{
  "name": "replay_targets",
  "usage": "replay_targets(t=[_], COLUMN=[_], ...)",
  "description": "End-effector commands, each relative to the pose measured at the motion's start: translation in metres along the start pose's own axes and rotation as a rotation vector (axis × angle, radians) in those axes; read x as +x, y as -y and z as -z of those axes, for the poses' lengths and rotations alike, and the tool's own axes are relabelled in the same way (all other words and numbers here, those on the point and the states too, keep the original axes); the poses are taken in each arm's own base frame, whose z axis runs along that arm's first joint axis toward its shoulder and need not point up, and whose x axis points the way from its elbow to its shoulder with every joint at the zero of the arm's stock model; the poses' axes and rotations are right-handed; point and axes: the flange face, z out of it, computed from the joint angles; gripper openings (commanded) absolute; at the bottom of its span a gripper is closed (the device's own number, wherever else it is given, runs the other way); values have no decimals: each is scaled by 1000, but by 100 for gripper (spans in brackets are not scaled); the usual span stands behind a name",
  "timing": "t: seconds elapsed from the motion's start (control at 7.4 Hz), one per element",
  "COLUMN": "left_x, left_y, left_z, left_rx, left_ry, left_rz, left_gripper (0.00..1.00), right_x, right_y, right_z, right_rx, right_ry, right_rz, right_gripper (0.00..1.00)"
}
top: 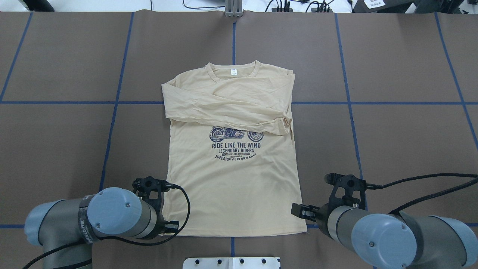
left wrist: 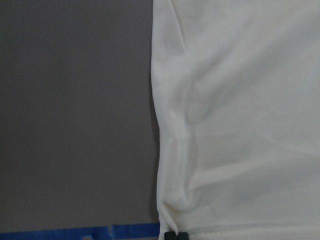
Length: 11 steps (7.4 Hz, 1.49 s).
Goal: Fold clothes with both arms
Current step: 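Grasp the hem corners nearest the robot with both grippers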
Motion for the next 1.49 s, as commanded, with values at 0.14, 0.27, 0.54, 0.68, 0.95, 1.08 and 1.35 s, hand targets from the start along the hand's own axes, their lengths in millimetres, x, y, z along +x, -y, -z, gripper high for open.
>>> replay_targets(t=[0.14,0.27,0.54,0.68,0.95,1.08,1.35], left_x=[3,5,6,6,7,7,8], left_y=[-2,-2,-2,-2,-2,-2,-3], left_z=[3,6,7,7,9,10,13], left_rx=[-6,-5,-4,-6,-5,-4,-3], left_ry=[-10,-16,-20,-20,-25,-26,-32], left_rz=[-4,-6,-9,-9,-10,-10,-11], left_gripper=[0,0,0,0,0,0,0], right_x=[2,-1,0,0,3,3,4], right_y=[-34,-36,-43,-45,-46,-47,-47], right_z=[-29,-33,-37,-40,-44,-46,-46], right_rx=[41,39,34,31,33,33,33], right_ry=[-24,-25,-33,-38,-47,-50,-51], right_rz=[-1,-1,10,13,15,17,17], right_gripper=[69,51,44,43,43,43,42])
